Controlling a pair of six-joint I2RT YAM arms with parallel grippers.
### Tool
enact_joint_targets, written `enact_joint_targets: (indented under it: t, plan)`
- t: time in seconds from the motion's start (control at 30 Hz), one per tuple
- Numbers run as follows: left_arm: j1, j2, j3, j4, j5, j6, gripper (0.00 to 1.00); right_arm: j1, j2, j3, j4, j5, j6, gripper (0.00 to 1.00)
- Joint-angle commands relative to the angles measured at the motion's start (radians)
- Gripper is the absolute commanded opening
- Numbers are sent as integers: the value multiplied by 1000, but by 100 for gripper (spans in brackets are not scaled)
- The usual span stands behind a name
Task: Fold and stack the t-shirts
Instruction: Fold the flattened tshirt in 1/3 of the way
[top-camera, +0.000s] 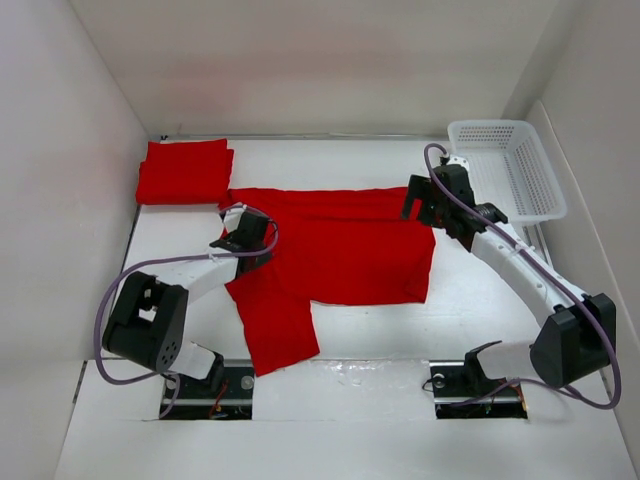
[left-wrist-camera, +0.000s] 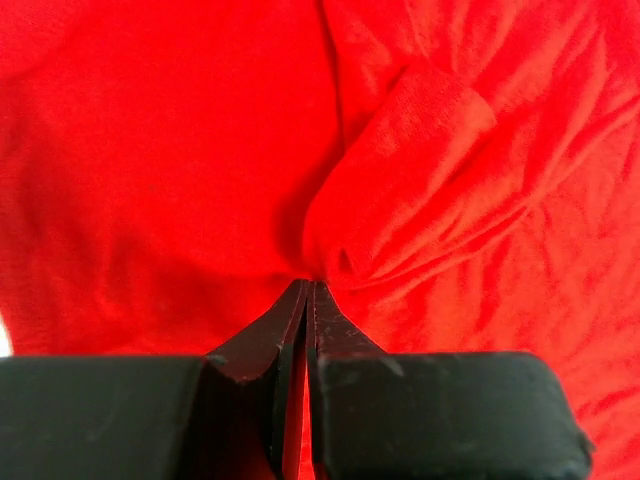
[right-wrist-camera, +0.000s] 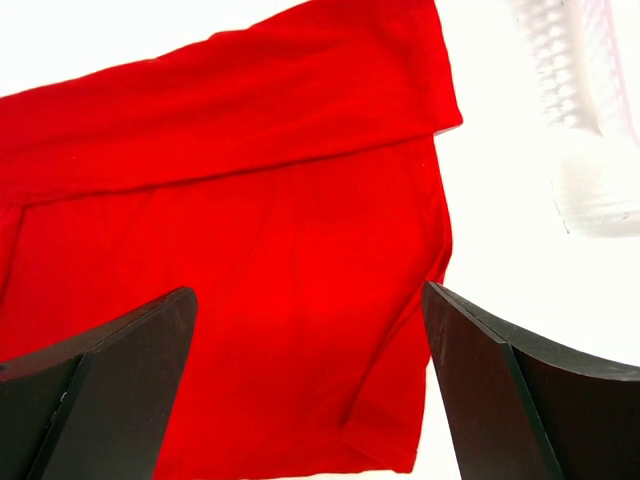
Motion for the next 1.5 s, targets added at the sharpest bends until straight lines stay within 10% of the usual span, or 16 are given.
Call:
enact_joint_targets:
  t: [0.0,0.43,0.5,0.77,1.03,1.47]
  plan:
    - [3,-38,59,-42,-60,-23,0,-12,-16,-4,-3,25,-3,100]
    - [3,-96,69,-5,-23,47,0,30,-7,-4,-3,-41,-32,100]
    - [3,-72,60,-5,-14,47,25,63,4,-4,-3,-6,-42,100]
    - [3,5,51,44,16,58,40,85,4,17,-21,3,-42,100]
    - [12,77,88,44,-14,49,0,74,-15,17,-40,25,-51,100]
    - [12,-85,143,-71,-59,99,0,74,-35,-12,-40,15,-32,100]
